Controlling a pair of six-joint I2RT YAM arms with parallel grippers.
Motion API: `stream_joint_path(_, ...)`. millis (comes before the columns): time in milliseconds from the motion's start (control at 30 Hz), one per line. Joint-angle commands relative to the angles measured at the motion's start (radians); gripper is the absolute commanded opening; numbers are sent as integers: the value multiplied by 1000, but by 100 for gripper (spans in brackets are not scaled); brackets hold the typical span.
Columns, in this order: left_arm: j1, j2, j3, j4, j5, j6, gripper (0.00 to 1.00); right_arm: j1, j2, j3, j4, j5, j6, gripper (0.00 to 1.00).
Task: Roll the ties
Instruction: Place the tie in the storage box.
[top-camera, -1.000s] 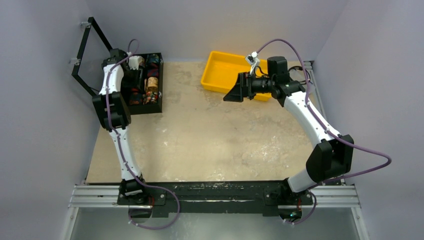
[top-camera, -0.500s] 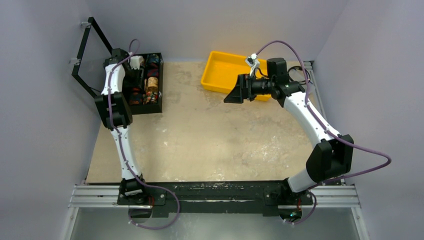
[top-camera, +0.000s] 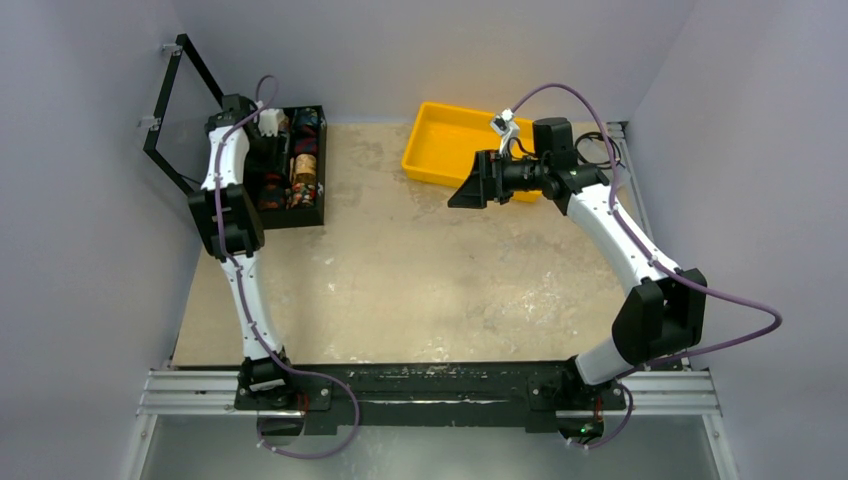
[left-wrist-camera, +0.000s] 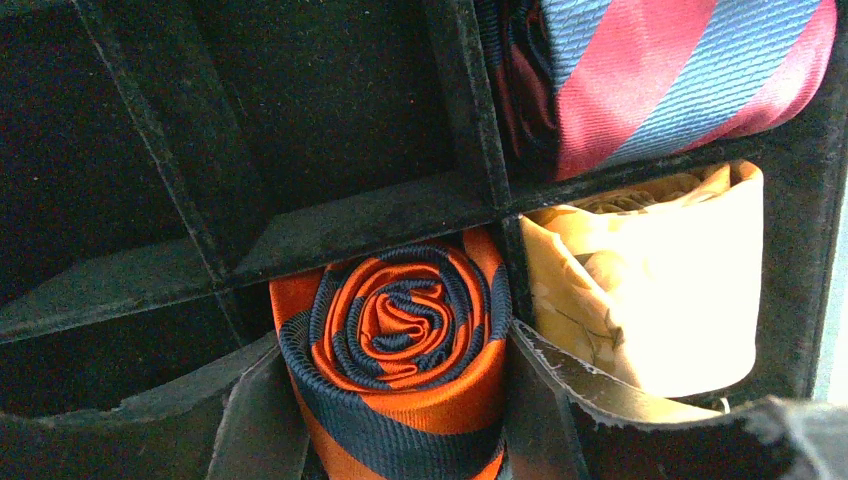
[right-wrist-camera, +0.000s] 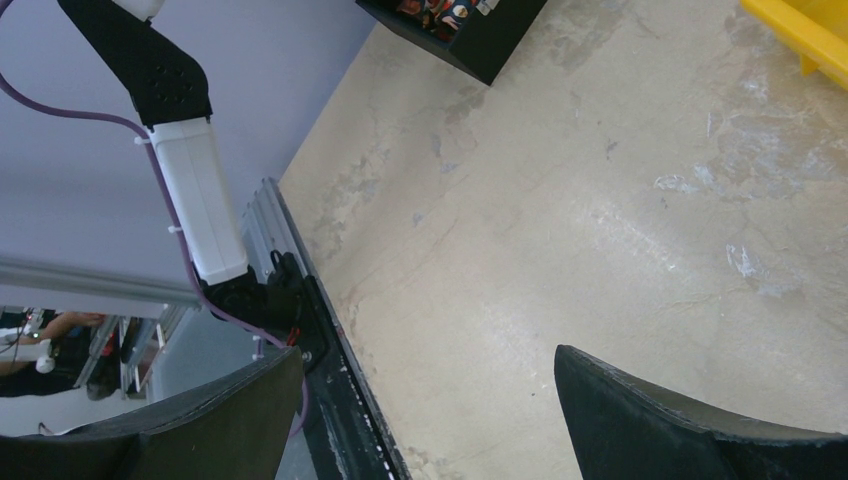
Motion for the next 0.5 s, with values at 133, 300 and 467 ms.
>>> stream_joint_path(133, 16, -83, 6, 48, -26, 26, 68, -5, -31, 3, 11, -5, -9, 98)
stream_joint_path(300, 15, -111, -20, 58, -23, 25, 72, -5, -29, 3, 12, -7, -7, 98)
stream_joint_path(467, 14, -137, -25, 65, -35, 23, 75, -5, -25, 3, 17, -10, -2, 98)
